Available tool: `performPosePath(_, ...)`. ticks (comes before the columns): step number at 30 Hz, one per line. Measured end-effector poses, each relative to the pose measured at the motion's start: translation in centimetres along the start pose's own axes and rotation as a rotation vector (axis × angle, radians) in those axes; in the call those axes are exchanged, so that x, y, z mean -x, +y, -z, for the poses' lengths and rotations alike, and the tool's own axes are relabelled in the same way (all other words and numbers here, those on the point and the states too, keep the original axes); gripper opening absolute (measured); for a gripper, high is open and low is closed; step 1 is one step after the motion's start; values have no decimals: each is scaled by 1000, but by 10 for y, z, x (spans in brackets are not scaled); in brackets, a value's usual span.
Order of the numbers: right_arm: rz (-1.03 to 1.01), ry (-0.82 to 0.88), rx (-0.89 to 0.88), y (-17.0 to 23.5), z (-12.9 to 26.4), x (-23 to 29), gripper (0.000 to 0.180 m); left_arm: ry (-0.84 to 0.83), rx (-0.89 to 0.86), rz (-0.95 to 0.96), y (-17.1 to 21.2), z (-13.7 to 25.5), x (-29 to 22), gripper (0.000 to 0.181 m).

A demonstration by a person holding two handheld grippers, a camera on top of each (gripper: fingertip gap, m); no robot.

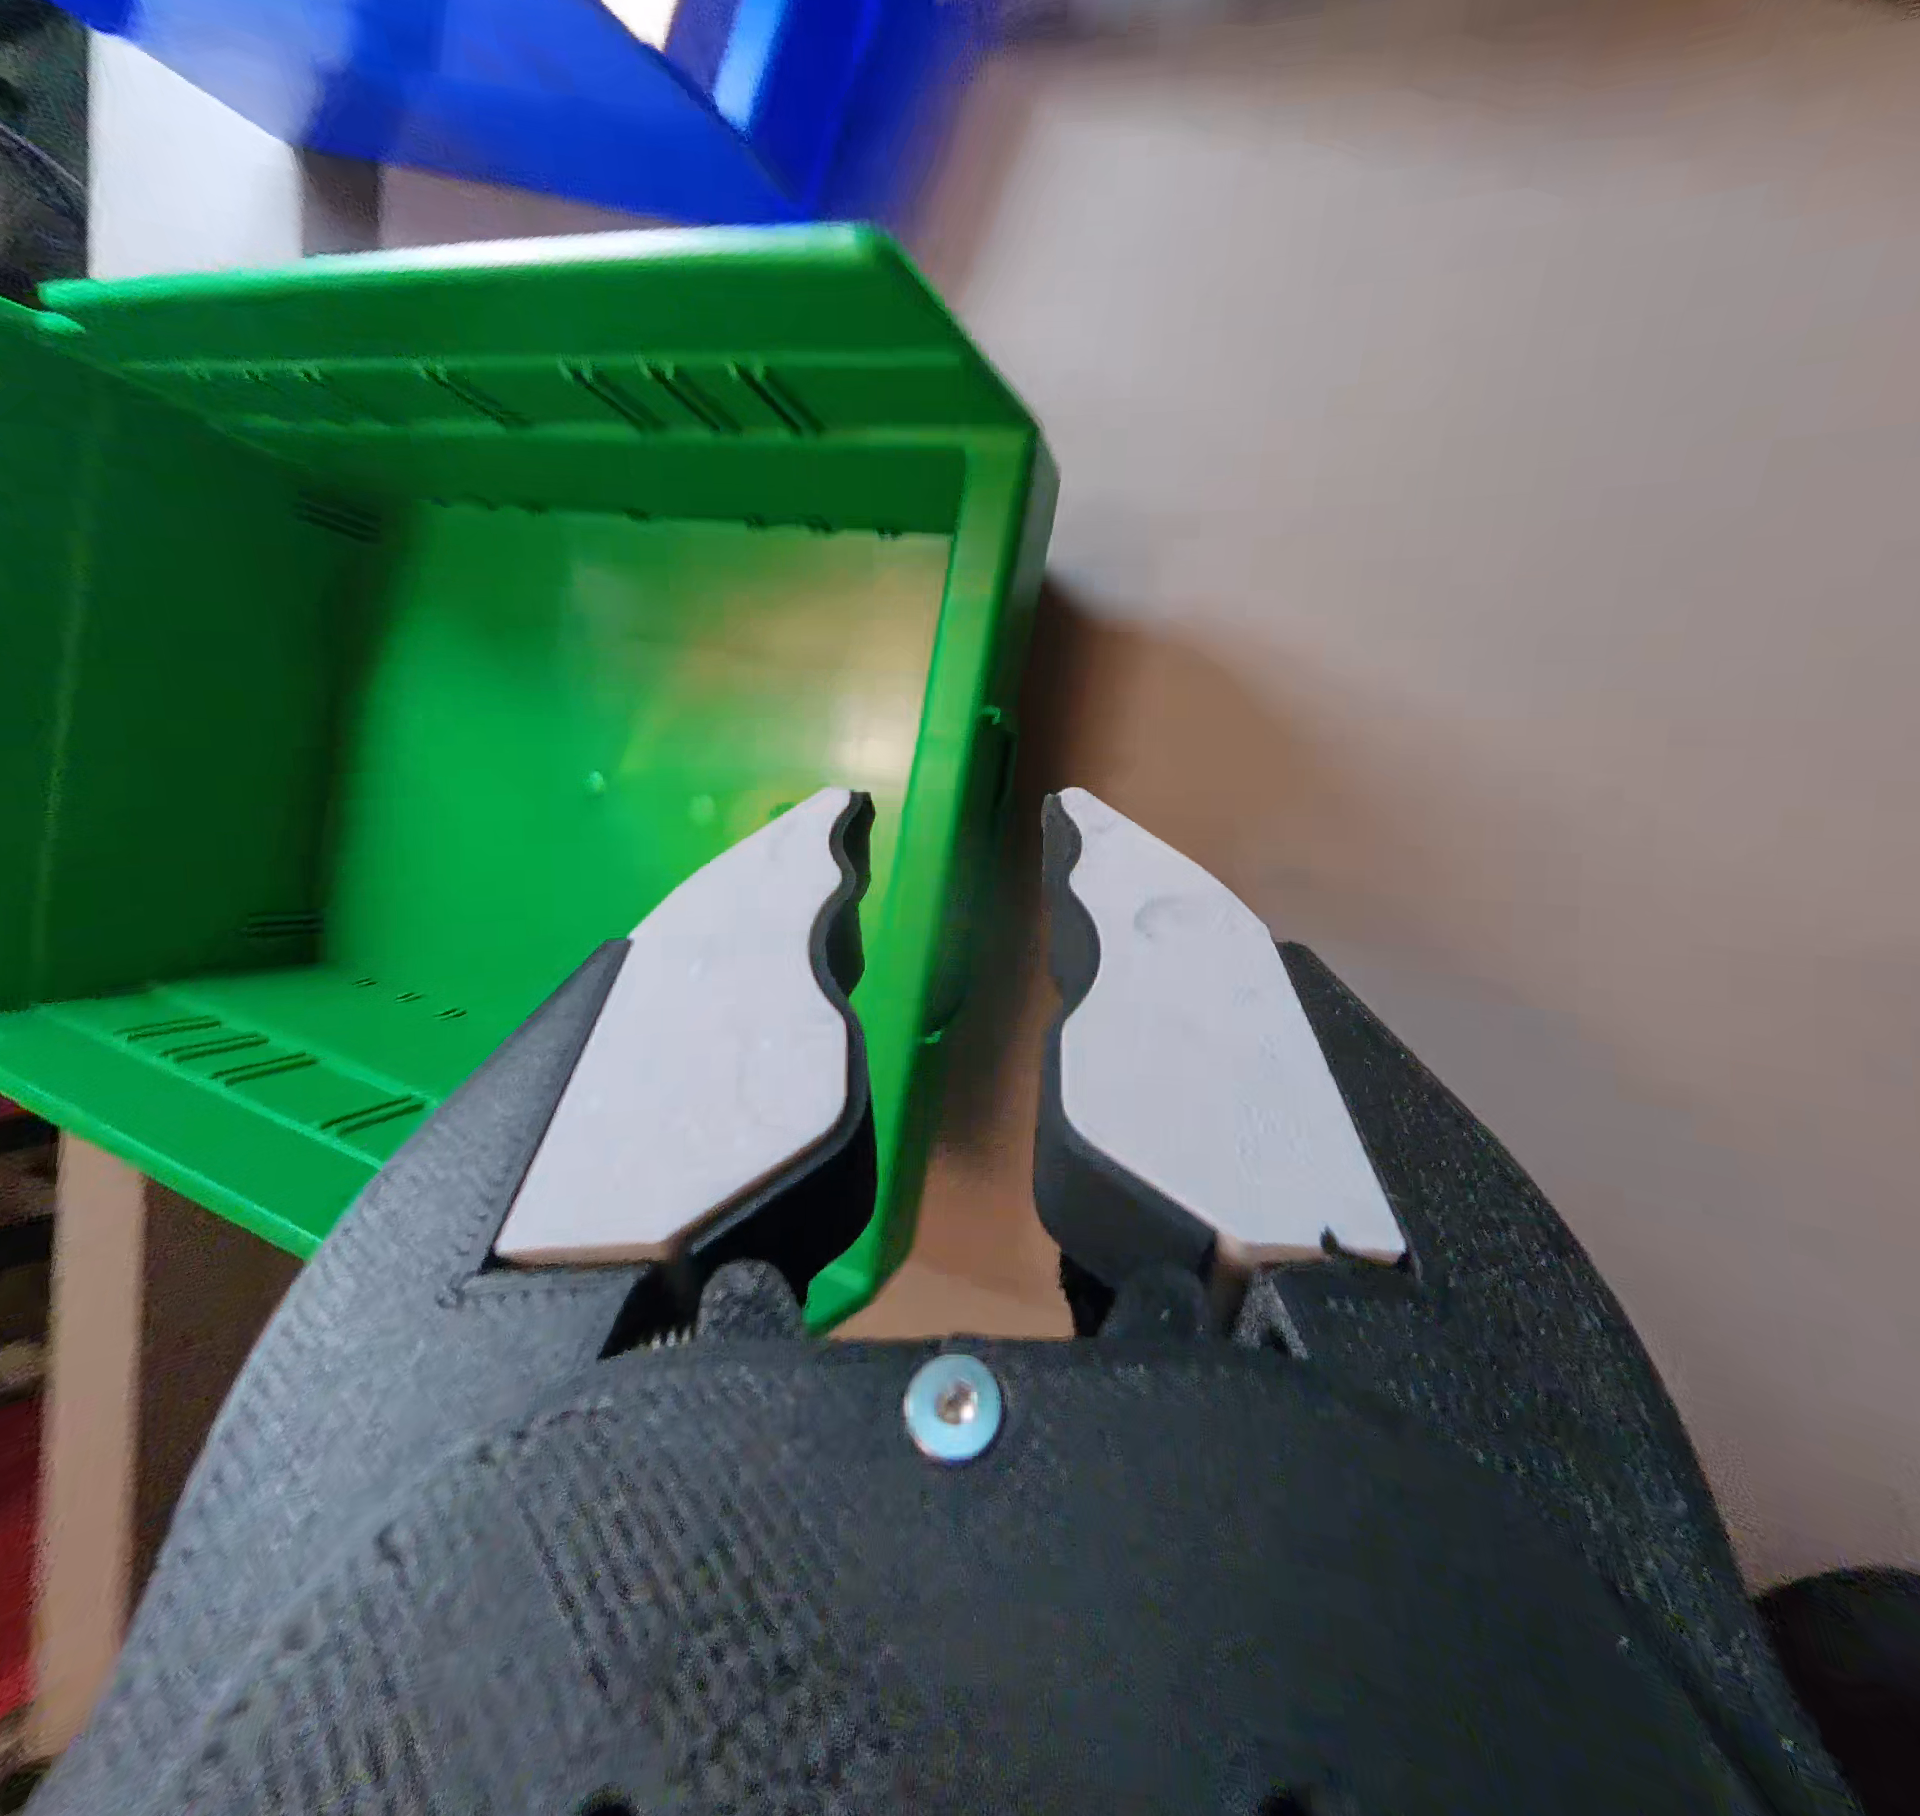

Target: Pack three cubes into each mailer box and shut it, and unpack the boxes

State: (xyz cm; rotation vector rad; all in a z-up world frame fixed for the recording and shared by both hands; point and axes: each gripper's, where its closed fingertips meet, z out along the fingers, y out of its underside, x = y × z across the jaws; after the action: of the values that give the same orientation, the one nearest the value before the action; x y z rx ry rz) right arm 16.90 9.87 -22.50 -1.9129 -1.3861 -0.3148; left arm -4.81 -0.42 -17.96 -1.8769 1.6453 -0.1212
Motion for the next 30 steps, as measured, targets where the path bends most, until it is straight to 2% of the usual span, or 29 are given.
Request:
performPosePath(1,47,-29,15,-1,-5,4,44,-10,-56,39,-6,7,-5,31)
performPosePath(3,122,19,32,-6,-10,1,32,-37,-166,117,-16,16,-15,29)
performPosePath(8,168,-9,-28,-21,8,33,31,-60,-388,339,-34,10,-43,27)
performPosePath(14,165,-38,-86,-28,60,99,31,-61,-475,557,-55,-26,-61,32)
performPosePath(16,63,-50,-180,-38,86,114,32,-27,-495,620,-63,-32,-67,43)
performPosePath(19,-210,-92,-421,-57,153,115,38,-54,-538,665,-72,-34,-66,54)
performPosePath(21,-430,8,-549,-45,195,83,38,-110,-574,692,-77,-33,-59,54)
performPosePath(23,-639,196,-598,-4,221,44,37,-137,-586,724,-82,-37,-55,51)
performPosePath(25,-788,331,-566,45,221,21,39,-170,-583,754,-86,-45,-52,50)
performPosePath(27,-895,267,-473,74,192,26,57,-240,-579,783,-88,-52,-46,50)
performPosePath(30,-955,137,-434,71,150,43,60,-335,-606,826,-92,-58,-34,43)
